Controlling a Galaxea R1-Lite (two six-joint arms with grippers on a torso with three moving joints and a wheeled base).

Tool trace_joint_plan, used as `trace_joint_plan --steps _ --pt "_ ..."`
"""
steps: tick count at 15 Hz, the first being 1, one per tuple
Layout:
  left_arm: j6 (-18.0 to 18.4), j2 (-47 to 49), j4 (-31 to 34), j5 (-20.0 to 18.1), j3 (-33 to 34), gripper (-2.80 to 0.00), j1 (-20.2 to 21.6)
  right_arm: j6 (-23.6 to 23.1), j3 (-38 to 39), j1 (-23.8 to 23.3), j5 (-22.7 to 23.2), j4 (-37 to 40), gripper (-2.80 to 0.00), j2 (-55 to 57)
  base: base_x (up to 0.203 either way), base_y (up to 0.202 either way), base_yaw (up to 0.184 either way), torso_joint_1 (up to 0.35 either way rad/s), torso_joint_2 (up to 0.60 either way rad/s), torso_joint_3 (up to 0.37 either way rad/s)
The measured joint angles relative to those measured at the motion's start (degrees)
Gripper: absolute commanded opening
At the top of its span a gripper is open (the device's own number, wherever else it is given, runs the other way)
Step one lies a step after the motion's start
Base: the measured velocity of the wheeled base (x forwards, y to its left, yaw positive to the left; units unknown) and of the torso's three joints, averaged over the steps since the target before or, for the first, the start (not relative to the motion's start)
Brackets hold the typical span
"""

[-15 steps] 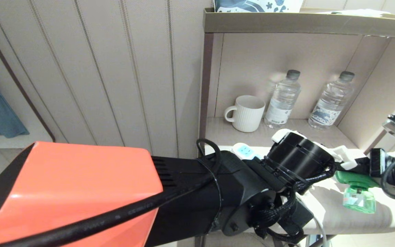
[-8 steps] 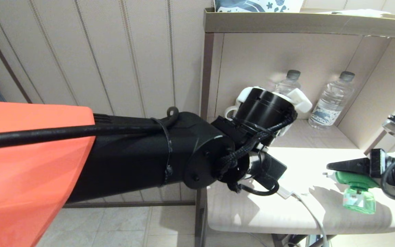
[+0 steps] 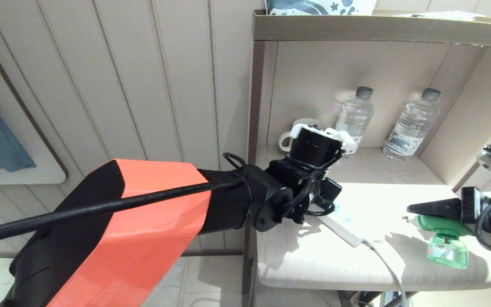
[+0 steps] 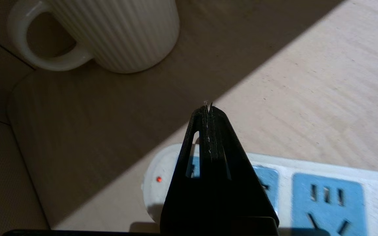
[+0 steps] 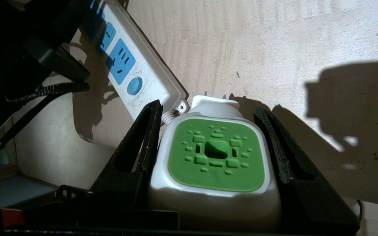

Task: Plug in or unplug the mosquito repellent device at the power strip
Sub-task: Insert the plug into the socket

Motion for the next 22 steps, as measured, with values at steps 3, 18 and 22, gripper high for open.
trace_joint_plan --steps 3,18,22 --pt "0.2 0.8 -0.9 0.8 -0.1 -2.80 2.1 0.0 0.5 0.3 0.1 0.0 -2.80 0.2 0.000 0.000 0.000 0.000 0.00 0.000" --pt "1.7 -0.9 2.4 1.1 0.1 -2.80 3.8 0.0 1.7 -0.1 2.0 0.0 -2.80 -0.3 0.000 0.000 0.000 0.000 0.00 0.000" --pt "2.8 -0.6 2.9 1.0 0.1 -2.80 4.0 0.0 1.8 -0.2 2.0 0.0 -2.80 -0.3 0.000 0.000 0.000 0.000 0.00 0.000"
